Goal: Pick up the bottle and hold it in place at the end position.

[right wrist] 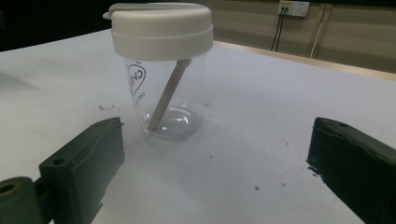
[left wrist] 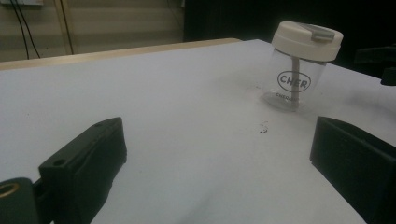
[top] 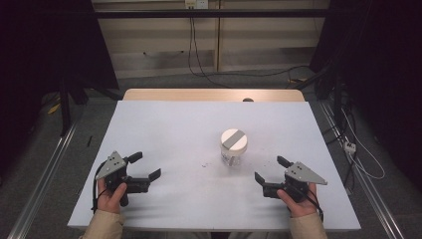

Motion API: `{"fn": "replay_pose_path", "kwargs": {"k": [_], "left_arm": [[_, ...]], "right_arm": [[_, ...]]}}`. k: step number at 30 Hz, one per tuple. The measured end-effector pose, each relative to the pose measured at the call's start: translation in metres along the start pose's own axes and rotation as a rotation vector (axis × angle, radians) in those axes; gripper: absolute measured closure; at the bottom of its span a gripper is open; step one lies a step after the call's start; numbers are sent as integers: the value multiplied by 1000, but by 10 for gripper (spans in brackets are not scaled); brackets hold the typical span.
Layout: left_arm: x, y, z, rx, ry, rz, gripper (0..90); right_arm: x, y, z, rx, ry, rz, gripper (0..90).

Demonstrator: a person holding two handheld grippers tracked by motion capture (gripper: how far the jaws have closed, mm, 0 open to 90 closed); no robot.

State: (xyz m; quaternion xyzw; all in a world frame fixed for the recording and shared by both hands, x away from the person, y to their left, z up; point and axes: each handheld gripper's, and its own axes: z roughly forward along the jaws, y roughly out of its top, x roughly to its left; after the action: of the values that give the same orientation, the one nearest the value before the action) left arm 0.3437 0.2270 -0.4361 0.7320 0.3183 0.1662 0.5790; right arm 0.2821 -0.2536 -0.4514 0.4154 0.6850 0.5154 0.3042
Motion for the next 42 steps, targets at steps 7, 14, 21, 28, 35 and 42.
{"fn": "replay_pose_path", "kwargs": {"k": [7, 14, 21, 28, 35, 42], "left_arm": [[-1, 0, 1, 1, -3, -6, 32], [-1, 0, 2, 6, -6, 7, 32], [-1, 0, 3, 10, -6, 2, 32], [-2, 0, 4, 8, -10, 3, 32], [-2, 0, 4, 7, -11, -1, 32], [-2, 0, 4, 6, -14, -3, 32]], "right_arm": [[7, 5, 19, 18, 37, -24, 36], [8, 9, 27, 15, 53, -11, 37], [9, 14, 37, 29, 64, -15, 42], [12, 16, 48, 38, 73, -21, 44], [16, 19, 58, 33, 97, -15, 44], [17, 22, 68, 35, 102, -6, 44]]}}
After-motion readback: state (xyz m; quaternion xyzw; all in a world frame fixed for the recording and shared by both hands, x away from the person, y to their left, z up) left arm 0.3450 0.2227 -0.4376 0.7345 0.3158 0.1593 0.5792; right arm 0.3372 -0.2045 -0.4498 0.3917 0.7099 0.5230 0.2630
